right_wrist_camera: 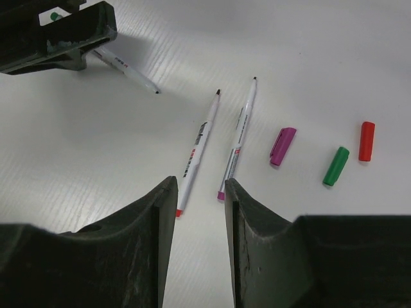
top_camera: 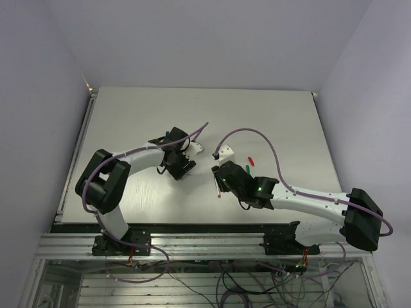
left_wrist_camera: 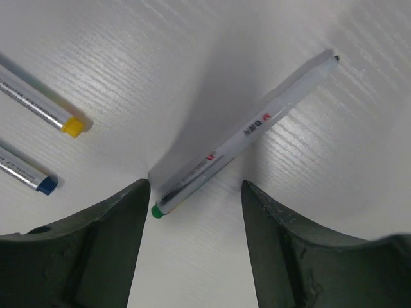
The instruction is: Insert the pens into the pen caps
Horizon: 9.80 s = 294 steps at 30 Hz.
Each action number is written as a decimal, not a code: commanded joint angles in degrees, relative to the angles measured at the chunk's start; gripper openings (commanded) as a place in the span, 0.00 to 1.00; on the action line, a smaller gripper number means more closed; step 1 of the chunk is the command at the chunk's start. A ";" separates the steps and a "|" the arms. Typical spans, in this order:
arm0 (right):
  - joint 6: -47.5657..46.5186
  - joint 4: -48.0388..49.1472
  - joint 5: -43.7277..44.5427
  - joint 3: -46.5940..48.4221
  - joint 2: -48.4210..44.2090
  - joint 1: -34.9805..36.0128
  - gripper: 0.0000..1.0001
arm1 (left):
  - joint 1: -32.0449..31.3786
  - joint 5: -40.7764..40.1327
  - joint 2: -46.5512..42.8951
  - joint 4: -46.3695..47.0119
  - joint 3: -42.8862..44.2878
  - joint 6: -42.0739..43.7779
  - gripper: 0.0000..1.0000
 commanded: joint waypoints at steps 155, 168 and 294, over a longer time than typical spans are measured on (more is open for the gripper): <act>25.56 73.40 -39.41 -22.80 -14.16 -30.60 0.00 | -25.15 -2.04 -29.33 45.44 -15.47 -48.03 0.07; 24.38 73.03 -39.39 -22.90 -13.81 -30.51 0.00 | -25.15 -0.94 -29.22 46.51 -15.81 -48.31 0.07; 13.27 41.65 -29.79 -20.81 -13.36 -16.99 0.00 | -24.86 -17.60 -35.53 57.69 -16.74 -44.64 0.07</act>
